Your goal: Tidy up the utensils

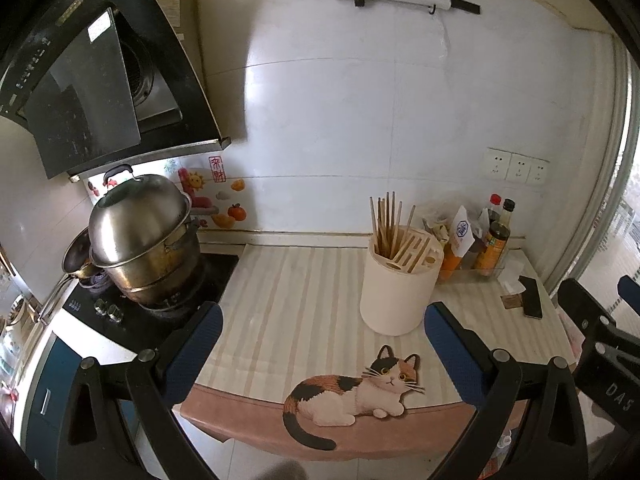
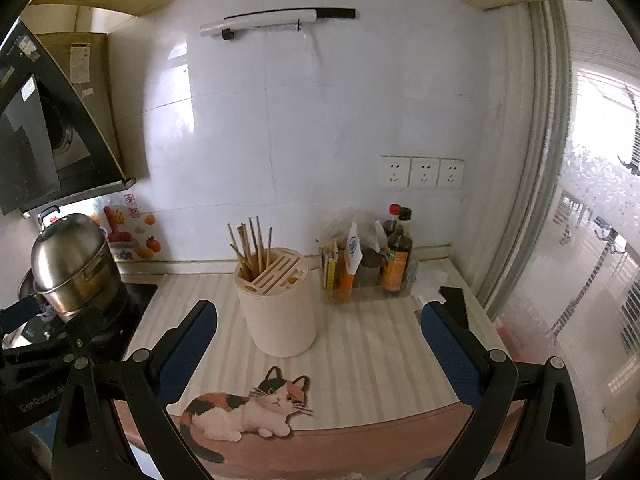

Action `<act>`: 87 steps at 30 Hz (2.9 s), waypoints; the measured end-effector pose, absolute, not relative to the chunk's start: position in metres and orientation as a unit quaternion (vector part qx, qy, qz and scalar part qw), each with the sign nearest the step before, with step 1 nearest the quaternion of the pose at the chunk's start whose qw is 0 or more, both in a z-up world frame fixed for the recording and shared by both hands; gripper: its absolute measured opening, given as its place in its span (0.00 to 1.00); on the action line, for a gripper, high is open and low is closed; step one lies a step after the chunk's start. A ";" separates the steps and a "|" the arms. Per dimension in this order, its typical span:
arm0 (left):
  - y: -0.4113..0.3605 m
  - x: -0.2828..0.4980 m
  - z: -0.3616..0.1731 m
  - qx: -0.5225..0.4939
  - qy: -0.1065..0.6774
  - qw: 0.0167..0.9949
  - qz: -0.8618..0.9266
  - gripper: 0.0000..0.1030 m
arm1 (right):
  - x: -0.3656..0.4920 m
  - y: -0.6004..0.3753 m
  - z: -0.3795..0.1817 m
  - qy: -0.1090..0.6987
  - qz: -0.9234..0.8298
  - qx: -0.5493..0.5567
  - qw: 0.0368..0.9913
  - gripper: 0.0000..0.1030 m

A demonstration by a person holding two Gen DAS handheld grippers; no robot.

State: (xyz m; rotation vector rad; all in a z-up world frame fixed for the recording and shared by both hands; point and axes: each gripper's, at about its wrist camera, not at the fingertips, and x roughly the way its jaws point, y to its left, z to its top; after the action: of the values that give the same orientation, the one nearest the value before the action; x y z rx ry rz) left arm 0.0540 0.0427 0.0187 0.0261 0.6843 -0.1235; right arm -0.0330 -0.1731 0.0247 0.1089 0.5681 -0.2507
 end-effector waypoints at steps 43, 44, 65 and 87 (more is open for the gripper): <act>0.032 0.086 0.008 0.016 0.353 0.935 -0.042 1.00 | 0.023 -0.190 0.004 0.313 -0.093 0.041 0.944 1.00; 0.032 0.087 0.008 0.016 0.353 0.934 -0.041 1.00 | 0.024 -0.190 0.004 0.314 -0.093 0.040 0.944 1.00; 0.031 0.091 0.008 0.017 0.353 0.935 -0.042 1.00 | 0.029 -0.190 0.002 0.313 -0.094 0.037 0.944 1.00; 0.030 0.092 0.009 0.017 0.352 0.935 -0.042 1.00 | 0.031 -0.191 0.003 0.312 -0.093 0.035 0.945 1.00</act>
State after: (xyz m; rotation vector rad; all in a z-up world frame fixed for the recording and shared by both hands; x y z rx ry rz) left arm 0.0925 0.0300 0.0088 0.0357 0.7187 -0.0858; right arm 0.0308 -0.1914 0.0027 0.0717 0.6361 -0.1898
